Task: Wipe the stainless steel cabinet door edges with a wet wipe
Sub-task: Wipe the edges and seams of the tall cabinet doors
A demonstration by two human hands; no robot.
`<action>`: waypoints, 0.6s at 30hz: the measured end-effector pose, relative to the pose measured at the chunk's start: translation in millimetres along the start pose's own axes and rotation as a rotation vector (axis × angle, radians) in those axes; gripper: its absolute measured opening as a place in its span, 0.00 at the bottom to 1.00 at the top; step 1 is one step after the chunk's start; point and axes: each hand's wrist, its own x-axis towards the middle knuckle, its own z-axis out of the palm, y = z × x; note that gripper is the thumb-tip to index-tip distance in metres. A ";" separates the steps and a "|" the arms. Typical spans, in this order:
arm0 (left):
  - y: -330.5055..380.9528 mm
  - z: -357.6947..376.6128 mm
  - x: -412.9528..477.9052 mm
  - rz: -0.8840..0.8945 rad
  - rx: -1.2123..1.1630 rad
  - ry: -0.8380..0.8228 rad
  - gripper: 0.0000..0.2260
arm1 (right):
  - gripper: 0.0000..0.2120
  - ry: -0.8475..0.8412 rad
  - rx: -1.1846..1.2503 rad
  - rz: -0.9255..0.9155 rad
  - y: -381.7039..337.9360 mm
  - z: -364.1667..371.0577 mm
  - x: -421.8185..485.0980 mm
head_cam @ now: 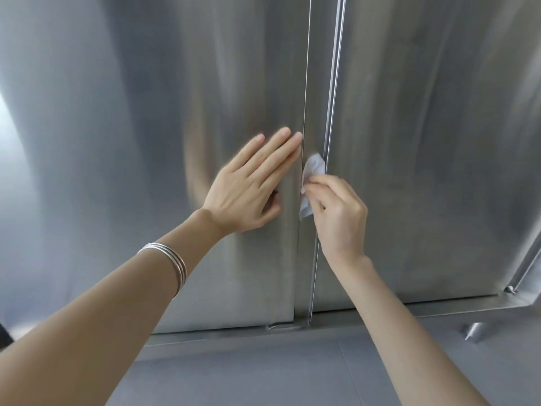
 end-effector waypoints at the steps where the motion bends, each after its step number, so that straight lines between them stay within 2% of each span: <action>1: 5.3 4.3 -9.7 0.022 -0.011 -0.012 0.33 | 0.04 0.040 -0.033 0.005 3.8 3.7 -13.6; 3: 18.6 12.2 -29.7 0.035 -0.026 -0.049 0.33 | 0.06 0.000 -0.066 -0.006 15.9 5.2 -54.8; 6: 31.3 18.9 -46.2 0.015 0.001 -0.079 0.35 | 0.13 -0.238 -0.119 0.025 21.4 1.9 -136.9; 8: 32.5 20.7 -48.2 0.009 0.003 -0.073 0.35 | 0.15 -0.314 -0.134 0.052 24.6 2.9 -151.9; 11: 31.9 22.0 -47.7 0.011 -0.010 -0.065 0.35 | 0.07 -0.146 -0.081 0.037 21.5 12.3 -120.6; 13: 32.0 23.5 -48.5 0.009 -0.014 -0.050 0.34 | 0.07 -0.012 -0.038 0.049 24.0 17.5 -99.0; 18: 32.5 23.2 -49.3 0.013 -0.013 -0.058 0.36 | 0.07 -0.060 -0.080 0.096 26.0 19.2 -155.3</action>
